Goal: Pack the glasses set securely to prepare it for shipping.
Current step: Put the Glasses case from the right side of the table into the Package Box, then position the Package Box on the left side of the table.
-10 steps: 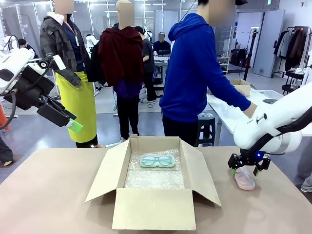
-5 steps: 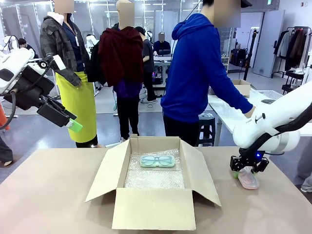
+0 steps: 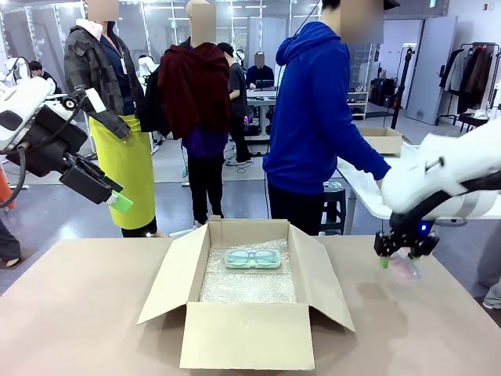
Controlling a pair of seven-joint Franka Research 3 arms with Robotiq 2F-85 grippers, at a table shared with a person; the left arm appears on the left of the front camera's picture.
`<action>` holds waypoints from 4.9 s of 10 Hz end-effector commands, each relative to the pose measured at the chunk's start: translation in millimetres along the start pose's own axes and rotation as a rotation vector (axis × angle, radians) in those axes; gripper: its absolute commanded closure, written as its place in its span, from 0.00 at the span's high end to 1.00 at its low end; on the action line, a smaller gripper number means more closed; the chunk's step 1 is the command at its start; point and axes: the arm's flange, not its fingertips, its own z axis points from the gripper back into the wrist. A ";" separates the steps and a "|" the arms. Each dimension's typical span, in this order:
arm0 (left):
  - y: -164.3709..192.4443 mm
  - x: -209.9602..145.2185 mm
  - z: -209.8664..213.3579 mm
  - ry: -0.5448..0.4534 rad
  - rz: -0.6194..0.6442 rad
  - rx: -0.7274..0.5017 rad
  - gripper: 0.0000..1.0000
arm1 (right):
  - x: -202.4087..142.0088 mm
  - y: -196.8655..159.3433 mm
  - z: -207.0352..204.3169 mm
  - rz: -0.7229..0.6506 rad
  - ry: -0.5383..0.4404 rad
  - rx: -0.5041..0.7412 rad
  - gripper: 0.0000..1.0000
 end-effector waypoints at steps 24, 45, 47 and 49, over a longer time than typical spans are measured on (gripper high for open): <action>1.7 -1.2 3.1 -0.010 -0.019 -0.023 1.00 | 7.3 326.8 -66.9 1.310 0.093 0.266 1.00; 58.1 26.0 -31.2 0.059 0.344 -0.058 1.00 | -39.6 231.5 85.7 0.953 -0.182 0.205 1.00; 83.7 22.4 -52.1 0.108 0.542 -0.120 1.00 | -79.8 190.1 108.0 0.780 -0.312 0.235 1.00; 103.5 14.4 -77.8 0.128 0.731 -0.293 1.00 | -109.1 146.4 125.2 0.643 -0.360 0.263 1.00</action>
